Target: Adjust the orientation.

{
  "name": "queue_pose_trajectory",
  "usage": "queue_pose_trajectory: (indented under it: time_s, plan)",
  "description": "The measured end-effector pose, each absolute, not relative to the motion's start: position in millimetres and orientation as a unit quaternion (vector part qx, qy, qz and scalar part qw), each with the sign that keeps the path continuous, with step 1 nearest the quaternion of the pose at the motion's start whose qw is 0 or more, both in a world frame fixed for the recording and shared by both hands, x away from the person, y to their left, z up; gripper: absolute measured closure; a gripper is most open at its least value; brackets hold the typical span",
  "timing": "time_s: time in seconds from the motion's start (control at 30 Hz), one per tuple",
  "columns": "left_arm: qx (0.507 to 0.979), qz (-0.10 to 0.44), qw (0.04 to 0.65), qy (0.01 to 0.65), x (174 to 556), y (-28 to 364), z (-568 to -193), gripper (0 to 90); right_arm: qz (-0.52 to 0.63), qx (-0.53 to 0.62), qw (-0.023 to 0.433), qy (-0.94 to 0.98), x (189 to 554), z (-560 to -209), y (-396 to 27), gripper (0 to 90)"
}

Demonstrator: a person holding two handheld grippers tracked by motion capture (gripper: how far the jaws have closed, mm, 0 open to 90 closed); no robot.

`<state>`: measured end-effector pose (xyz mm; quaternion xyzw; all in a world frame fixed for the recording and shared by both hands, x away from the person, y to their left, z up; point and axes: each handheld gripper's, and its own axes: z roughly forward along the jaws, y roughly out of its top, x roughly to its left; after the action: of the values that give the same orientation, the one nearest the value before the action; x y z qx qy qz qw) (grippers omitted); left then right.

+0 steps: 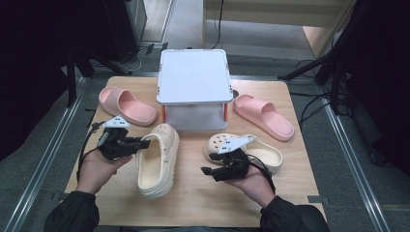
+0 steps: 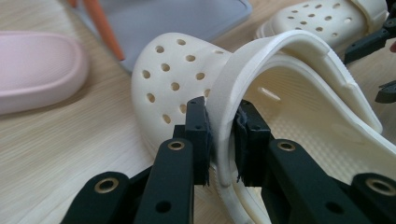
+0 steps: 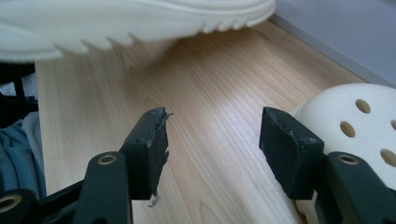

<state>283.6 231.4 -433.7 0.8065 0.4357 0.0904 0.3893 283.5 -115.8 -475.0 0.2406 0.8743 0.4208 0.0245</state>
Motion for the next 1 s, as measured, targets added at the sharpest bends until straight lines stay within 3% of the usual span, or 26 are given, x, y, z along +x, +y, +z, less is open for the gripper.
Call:
queue_pose_trajectory:
  time_s: [0.6,0.8,1.0]
  plan:
    - [0.850,0.047,0.377,0.365,283,185,-463,70.3,0.414,0.257,0.030,0.873,276,-478,-124,42.4]
    - [0.846,0.031,0.378,0.375,286,189,-465,61.4,0.411,0.254,0.027,0.875,274,-479,-122,43.6]
    - [0.830,0.039,0.407,0.378,281,202,-455,59.6,0.411,0.245,0.024,0.878,272,-481,-116,46.3]
